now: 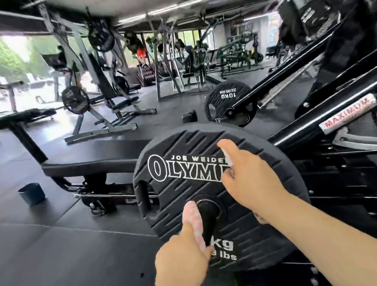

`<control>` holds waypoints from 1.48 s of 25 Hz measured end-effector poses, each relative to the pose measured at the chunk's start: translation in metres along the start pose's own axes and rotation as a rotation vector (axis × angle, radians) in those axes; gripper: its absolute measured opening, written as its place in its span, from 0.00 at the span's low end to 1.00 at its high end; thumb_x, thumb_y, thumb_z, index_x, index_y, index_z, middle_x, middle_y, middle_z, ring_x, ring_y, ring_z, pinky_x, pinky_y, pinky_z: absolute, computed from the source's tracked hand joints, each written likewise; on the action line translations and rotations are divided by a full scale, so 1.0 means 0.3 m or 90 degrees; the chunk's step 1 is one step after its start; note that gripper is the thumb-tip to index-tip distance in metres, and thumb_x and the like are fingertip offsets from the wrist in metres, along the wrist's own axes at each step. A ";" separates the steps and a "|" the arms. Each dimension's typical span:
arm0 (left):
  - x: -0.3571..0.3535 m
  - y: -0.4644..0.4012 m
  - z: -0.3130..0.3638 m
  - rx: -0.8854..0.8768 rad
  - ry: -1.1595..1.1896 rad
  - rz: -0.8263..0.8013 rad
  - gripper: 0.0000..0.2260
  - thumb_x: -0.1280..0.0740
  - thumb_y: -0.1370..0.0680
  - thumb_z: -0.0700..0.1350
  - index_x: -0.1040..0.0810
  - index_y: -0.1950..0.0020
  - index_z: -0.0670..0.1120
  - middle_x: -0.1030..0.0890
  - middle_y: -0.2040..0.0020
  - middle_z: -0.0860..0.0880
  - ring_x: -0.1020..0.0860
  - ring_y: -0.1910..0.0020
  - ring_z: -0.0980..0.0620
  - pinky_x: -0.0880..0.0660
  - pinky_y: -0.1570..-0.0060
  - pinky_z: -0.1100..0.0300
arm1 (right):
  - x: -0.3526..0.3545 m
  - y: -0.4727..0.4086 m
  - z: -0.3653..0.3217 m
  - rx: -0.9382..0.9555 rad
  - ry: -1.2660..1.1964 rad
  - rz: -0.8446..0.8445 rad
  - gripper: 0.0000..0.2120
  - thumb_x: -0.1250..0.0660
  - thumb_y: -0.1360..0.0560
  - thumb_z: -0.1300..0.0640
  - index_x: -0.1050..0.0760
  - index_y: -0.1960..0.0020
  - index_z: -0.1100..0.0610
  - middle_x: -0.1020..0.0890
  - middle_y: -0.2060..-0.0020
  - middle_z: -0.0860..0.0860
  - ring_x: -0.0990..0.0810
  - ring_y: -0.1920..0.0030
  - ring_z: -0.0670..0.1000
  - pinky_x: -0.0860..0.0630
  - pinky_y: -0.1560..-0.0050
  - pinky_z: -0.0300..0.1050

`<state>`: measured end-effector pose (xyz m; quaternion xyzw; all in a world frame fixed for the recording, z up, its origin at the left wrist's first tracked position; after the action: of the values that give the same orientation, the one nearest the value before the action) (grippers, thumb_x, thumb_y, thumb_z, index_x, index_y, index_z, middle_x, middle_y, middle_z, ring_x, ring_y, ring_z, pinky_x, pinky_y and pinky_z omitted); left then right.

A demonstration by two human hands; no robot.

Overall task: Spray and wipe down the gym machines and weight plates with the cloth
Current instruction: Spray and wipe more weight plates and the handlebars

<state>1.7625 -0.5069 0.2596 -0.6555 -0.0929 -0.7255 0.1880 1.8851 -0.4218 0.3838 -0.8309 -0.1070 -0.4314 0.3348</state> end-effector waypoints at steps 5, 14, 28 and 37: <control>0.061 0.087 -0.016 -0.044 0.046 0.007 0.34 0.44 0.21 0.59 0.65 0.25 0.59 0.25 0.39 0.53 0.25 0.48 0.48 0.29 0.53 0.57 | 0.049 0.023 0.026 -0.021 -0.056 0.055 0.21 0.41 0.24 0.61 0.42 0.33 0.52 0.28 0.60 0.52 0.27 0.60 0.56 0.35 0.64 0.46; 0.412 -0.098 -0.232 0.144 0.344 0.233 0.13 0.42 0.20 0.47 0.24 0.45 0.40 0.20 0.48 0.37 0.22 0.53 0.38 0.31 0.60 0.57 | 0.036 0.161 0.146 -0.059 -0.142 0.028 0.26 0.40 0.24 0.60 0.42 0.30 0.45 0.24 0.60 0.50 0.25 0.62 0.51 0.30 0.61 0.45; 0.478 -0.404 0.335 -0.366 -0.097 0.339 0.22 0.41 0.22 0.56 0.29 0.33 0.47 0.24 0.39 0.46 0.26 0.41 0.42 0.30 0.44 0.45 | -0.126 0.270 0.272 -0.146 -0.137 -0.030 0.26 0.40 0.24 0.58 0.43 0.29 0.44 0.28 0.64 0.43 0.27 0.63 0.43 0.36 0.68 0.35; 0.487 -0.461 0.138 -0.306 0.117 0.378 0.24 0.42 0.25 0.55 0.26 0.36 0.41 0.21 0.43 0.41 0.24 0.44 0.40 0.29 0.43 0.49 | -0.080 0.229 0.281 -0.113 -0.142 -0.033 0.27 0.40 0.24 0.59 0.43 0.30 0.40 0.26 0.61 0.44 0.26 0.60 0.42 0.33 0.63 0.33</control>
<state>1.7357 -0.3872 0.4242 -0.6115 0.2909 -0.6961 0.2384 1.9570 -0.4162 0.2990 -0.8971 -0.1267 -0.3525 0.2345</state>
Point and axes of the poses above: each hand's wrist, its own y-axis away from the middle knuckle, its own x-axis out of the back of the hand, z = x × y, the point moved 6 cm from there along -y, towards the middle knuckle
